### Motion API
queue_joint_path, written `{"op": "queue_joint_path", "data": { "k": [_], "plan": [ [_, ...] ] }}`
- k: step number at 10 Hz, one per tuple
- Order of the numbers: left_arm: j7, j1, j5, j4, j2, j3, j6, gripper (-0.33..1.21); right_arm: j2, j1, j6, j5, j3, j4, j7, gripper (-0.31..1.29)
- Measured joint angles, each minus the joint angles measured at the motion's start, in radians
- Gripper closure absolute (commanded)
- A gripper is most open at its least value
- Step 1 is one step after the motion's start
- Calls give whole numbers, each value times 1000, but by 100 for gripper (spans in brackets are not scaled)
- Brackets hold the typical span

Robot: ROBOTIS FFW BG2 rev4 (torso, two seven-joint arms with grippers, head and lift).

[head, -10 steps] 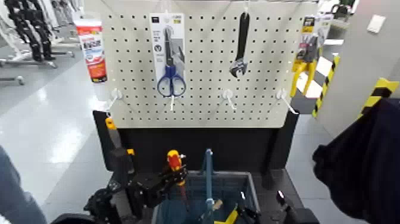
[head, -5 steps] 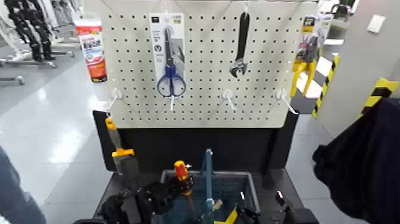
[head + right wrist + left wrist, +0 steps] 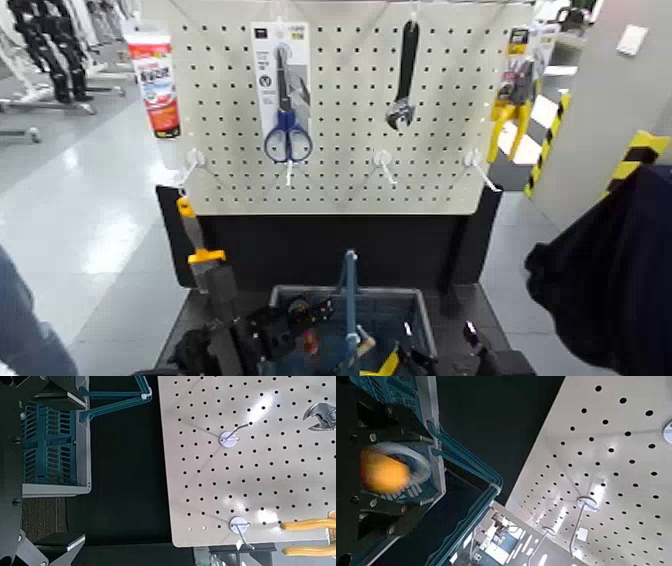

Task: Put the red screwdriver into the crate.

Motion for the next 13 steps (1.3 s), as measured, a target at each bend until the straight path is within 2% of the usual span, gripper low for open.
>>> {"op": "queue_joint_path", "data": {
  "k": [3,7,13],
  "plan": [
    [14,7,9,-35,5,3,-23,9,-1,0,-1,-2,-2,1,0,14],
    [44,24,-47,-113,13,15,-67,9,-2,-2,-2,-5,-1,3,2,14],
    [222,146,-245,-252,8,75,-232,9,-3,-1,-3,-5,-4,1,5,14]
  ]
}}
